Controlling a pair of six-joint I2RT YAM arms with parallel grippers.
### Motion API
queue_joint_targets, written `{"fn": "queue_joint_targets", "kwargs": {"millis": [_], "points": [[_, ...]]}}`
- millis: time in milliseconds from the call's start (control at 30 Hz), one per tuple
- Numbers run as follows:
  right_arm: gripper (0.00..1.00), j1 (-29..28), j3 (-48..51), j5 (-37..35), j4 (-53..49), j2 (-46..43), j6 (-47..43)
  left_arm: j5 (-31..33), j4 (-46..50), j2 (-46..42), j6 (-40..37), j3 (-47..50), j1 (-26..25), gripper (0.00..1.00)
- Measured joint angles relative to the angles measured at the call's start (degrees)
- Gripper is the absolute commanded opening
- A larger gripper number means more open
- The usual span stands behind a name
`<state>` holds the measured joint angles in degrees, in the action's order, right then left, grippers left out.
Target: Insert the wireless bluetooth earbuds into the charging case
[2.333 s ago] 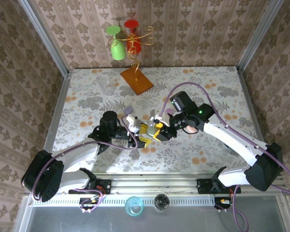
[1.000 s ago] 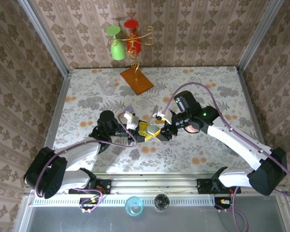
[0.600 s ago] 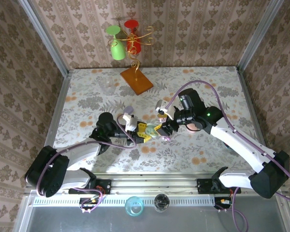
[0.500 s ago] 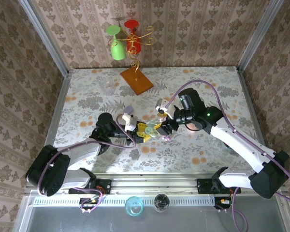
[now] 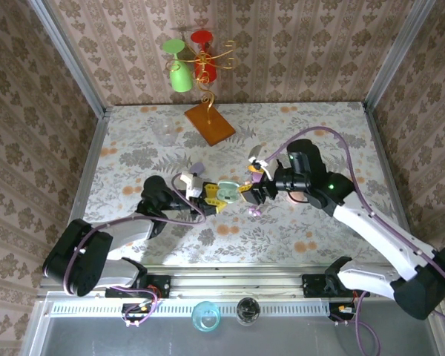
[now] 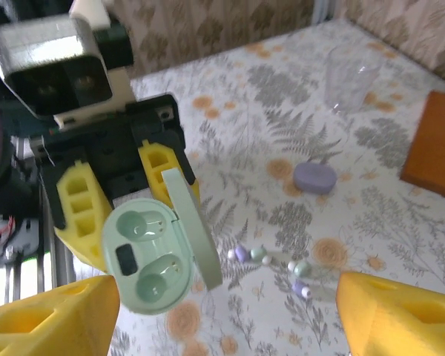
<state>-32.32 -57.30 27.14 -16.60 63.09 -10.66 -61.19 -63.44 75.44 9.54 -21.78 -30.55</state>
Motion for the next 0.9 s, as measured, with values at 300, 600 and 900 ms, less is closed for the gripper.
{"fn": "queue_joint_targets", "kwargs": {"millis": [300,600,900], "points": [[0.77,1.4,7.6,-12.0,10.2,-1.9,21.5,4.5,-5.3,-0.1,1.5,1.0,8.3,0.24],[0.61,1.7,3.8,-15.0,9.9,19.1,36.0,9.9,-4.6,-4.6,0.2,1.9,11.5,0.25],[0.5,1.7,-9.9,-8.5,8.8,43.3,40.8,11.5,-2.2,-4.9,-2.4,1.9,11.9,0.25]]}}
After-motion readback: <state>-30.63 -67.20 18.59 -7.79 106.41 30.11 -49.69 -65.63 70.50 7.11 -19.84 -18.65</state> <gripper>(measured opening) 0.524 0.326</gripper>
